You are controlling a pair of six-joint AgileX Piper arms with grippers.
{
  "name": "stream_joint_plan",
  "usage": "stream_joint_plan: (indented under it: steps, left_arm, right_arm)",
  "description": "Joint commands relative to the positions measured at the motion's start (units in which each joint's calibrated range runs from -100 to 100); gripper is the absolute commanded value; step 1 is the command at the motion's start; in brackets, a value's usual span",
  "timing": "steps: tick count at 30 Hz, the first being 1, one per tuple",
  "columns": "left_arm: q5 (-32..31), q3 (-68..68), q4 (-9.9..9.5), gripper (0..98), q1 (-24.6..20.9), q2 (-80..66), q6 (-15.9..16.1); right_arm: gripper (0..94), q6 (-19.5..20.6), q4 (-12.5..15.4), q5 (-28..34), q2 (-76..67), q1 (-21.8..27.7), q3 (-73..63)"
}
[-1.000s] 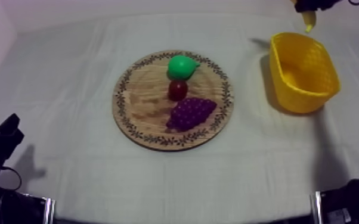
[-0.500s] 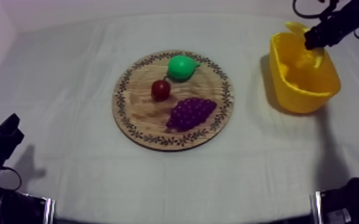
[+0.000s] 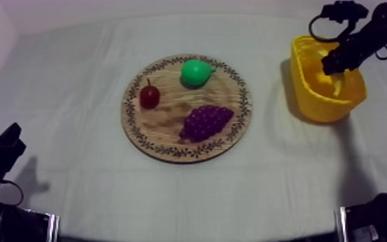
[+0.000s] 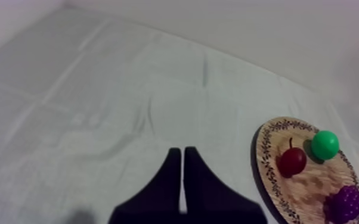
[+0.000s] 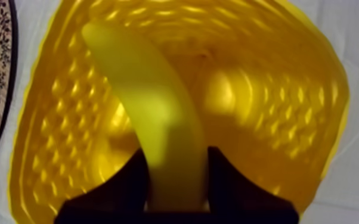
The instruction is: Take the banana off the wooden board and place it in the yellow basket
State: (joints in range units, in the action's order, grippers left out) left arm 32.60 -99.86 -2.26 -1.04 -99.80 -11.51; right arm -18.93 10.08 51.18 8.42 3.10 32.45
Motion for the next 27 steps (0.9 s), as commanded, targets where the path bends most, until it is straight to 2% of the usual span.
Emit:
stream_joint_plan:
  steps: [1,7,11,20,27]
  left_arm:
    - [0.0,0.0,-0.01,0.1,0.0,0.0,0.0]
    - [0.0,0.0,-0.01,0.1,0.0,0.0,0.0]
    - [0.0,0.0,-0.01,0.1,0.0,0.0,0.0]
    - [0.0,0.0,-0.01,0.1,0.0,0.0,0.0]
    - [0.0,0.0,-0.01,0.1,0.0,0.0,0.0]
  right_arm:
    - [34.6,0.6,-0.2,0.0,0.0,-0.1,0.2]
    - [48.7,1.6,-0.2,-0.9,0.1,0.1,0.0]
    - [52.4,2.8,-0.7,-1.2,-0.9,0.2,-0.6]
    - [49.4,5.6,-1.7,-4.4,-14.3,0.5,3.2]
    - [41.3,7.1,-1.7,-7.4,-29.5,0.2,10.8]
